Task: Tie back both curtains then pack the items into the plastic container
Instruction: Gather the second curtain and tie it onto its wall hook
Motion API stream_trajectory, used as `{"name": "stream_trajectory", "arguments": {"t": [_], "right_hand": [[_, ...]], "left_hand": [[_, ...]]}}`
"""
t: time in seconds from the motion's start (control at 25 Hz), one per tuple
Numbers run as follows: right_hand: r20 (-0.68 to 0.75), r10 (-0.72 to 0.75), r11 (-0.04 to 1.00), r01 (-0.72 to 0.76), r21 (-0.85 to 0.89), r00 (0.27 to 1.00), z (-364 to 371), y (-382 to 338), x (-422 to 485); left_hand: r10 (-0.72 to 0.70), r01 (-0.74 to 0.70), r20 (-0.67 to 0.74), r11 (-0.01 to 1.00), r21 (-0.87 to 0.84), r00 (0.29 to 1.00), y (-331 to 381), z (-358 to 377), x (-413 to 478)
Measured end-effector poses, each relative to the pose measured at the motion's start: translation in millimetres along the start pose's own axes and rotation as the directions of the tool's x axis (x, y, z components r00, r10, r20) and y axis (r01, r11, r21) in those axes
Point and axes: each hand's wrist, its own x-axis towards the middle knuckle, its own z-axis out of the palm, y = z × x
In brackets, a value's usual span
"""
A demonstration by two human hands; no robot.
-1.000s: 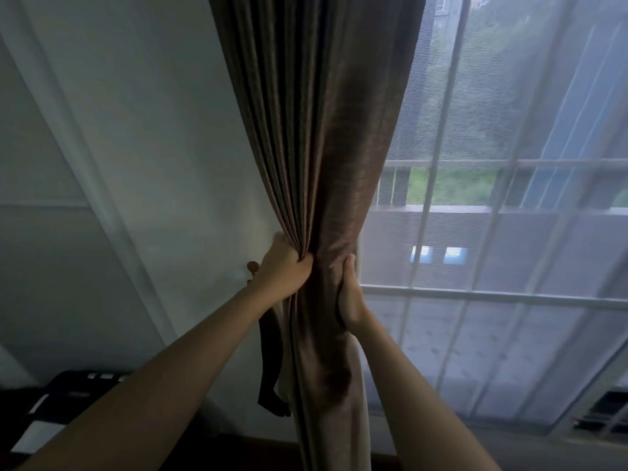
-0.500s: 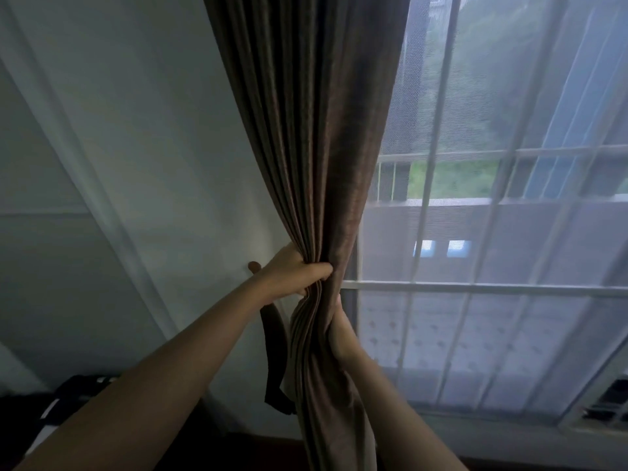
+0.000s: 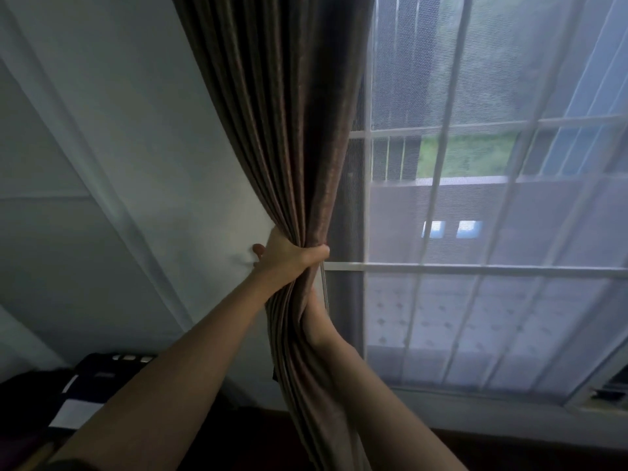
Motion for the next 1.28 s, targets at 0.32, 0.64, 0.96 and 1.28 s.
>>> {"name": "stream_trajectory", "arguments": {"t": [0.32, 0.64, 0.96, 1.28], "right_hand": [[0.050, 0.071, 0.969, -0.057, -0.240, 0.996, -3.1, 15.8, 19.5], [0.074, 0.162, 0.691, -0.060, -0.720, 0.984, 12.5, 58.8, 92.1], [-0.101, 0.134, 0.663, -0.165, -0.730, 0.986, 48.2, 87.8, 143.7], [0.030, 0.190, 0.897, -0.161, -0.411, 0.981, -8.8, 69.6, 93.1]], "left_hand": [[-0.042, 0.039, -0.236, 0.999, -0.018, 0.971, -28.0, -79.7, -3.3], [-0.029, 0.028, -0.199, 1.000, -0.010, 0.980, -30.9, -109.4, -4.8], [-0.019, 0.022, -0.189, 1.000, 0.011, 0.982, -39.9, -133.9, -4.1], [0.004, -0.009, -0.132, 0.999, -0.040, 0.991, -34.5, -125.4, -6.2]]}}
